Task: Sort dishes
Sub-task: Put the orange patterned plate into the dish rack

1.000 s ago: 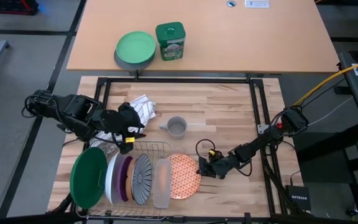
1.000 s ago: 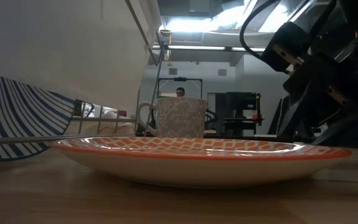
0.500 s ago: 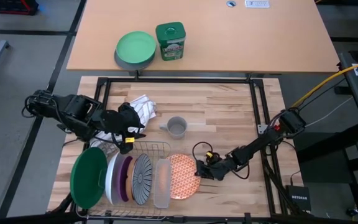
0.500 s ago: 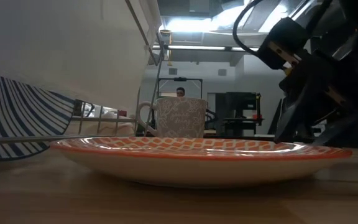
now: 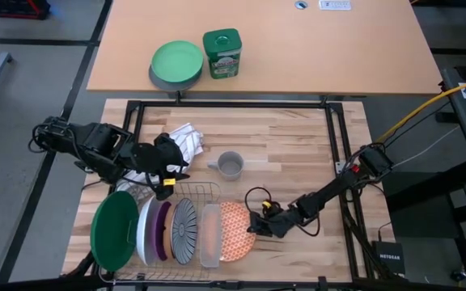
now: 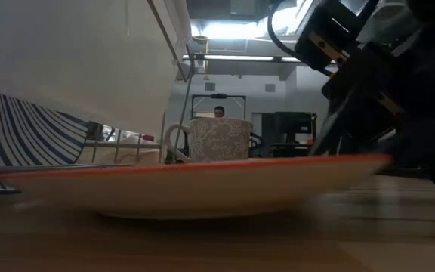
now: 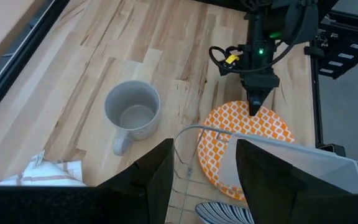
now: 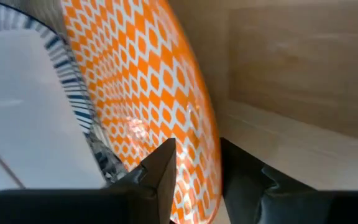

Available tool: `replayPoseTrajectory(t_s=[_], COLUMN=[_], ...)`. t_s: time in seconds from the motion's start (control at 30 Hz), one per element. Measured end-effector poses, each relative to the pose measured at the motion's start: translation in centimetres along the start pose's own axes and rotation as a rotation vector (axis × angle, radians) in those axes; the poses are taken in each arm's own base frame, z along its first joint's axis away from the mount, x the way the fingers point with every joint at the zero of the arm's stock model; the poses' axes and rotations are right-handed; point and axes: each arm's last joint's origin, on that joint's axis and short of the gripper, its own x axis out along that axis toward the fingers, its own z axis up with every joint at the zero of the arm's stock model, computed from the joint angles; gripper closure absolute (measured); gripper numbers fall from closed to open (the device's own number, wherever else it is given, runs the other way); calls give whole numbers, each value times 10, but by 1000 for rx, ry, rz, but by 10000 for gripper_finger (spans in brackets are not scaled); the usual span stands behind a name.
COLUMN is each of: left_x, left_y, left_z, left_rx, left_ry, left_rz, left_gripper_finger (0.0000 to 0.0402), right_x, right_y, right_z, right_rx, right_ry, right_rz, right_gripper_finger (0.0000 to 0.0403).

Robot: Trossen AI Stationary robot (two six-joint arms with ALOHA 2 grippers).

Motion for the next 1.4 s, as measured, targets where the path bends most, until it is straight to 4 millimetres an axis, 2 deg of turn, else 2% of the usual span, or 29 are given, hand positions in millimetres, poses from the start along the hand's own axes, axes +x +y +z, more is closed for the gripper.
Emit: replayPoseTrajectory(t_s=[0.27,0.33,0.5,0.63,1.17,1.4], left_x=[0,0,0,0,0,0], left_y=[0,0,0,0,0,0], left_z=[0,0,0,0,0,0], left_rx=[0,0,1,2,9,9], left_ry=[0,0,0,0,0,0], left_rz=[0,0,0,0,0,0], left_gripper_finger=[239,239,239,239,239,239], right_x=[-1,-1,-1,-1,-3,-8], right_y=[4,5,5,5,5,2], right_z=[0,-1,-1,-2,-5,-15], right_rx=[-2,-16,-18,-22,-19,-33], right_ry=[-26,-22,-5,26,105,159], right_rz=[44,48,37,23,-13,-39], right_gripper_finger=[377,390,379,391,391,391])
